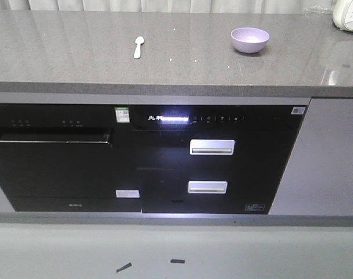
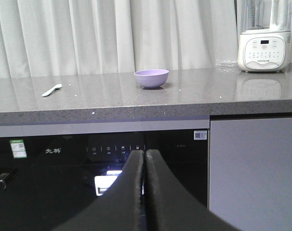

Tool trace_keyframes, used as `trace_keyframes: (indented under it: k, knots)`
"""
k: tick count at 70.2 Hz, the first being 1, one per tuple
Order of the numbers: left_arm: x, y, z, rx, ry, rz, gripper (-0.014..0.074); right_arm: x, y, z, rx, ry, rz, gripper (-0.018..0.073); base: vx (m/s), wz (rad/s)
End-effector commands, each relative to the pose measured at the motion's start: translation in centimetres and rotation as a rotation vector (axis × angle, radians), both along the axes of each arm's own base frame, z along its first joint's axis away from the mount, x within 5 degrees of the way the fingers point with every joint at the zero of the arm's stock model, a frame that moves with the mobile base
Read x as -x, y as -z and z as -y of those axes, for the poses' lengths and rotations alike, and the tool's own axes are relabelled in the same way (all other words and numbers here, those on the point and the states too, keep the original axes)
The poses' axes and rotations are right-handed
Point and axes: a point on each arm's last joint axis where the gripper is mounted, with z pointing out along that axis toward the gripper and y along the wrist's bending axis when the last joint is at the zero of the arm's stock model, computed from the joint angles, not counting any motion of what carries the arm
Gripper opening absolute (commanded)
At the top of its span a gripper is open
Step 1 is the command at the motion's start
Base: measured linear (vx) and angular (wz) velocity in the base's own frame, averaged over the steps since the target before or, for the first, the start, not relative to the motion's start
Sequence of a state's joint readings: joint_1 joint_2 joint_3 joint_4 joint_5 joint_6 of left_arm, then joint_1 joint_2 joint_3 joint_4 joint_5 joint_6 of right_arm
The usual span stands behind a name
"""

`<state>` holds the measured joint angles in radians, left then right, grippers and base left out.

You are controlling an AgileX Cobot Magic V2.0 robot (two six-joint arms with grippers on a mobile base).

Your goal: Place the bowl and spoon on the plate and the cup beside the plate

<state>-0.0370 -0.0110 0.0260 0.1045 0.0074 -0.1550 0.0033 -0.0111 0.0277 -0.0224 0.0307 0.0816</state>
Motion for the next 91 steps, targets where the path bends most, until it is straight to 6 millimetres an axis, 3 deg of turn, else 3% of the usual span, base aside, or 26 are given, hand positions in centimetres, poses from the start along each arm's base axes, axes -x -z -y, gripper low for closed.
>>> trace_keyframes:
  k: [1,91]
  knots:
    - [0.24,-1.00,0.05,0.006,0.005,0.093,-0.0006,0.12,-0.62,-0.02,0.000,-0.002,0.082,-0.0006,0.34,-0.06]
    - [0.24,-1.00,0.05,0.006,0.005,0.093,-0.0006,0.12,-0.63,-0.02,0.000,-0.002,0.084,-0.0006,0.29,-0.06]
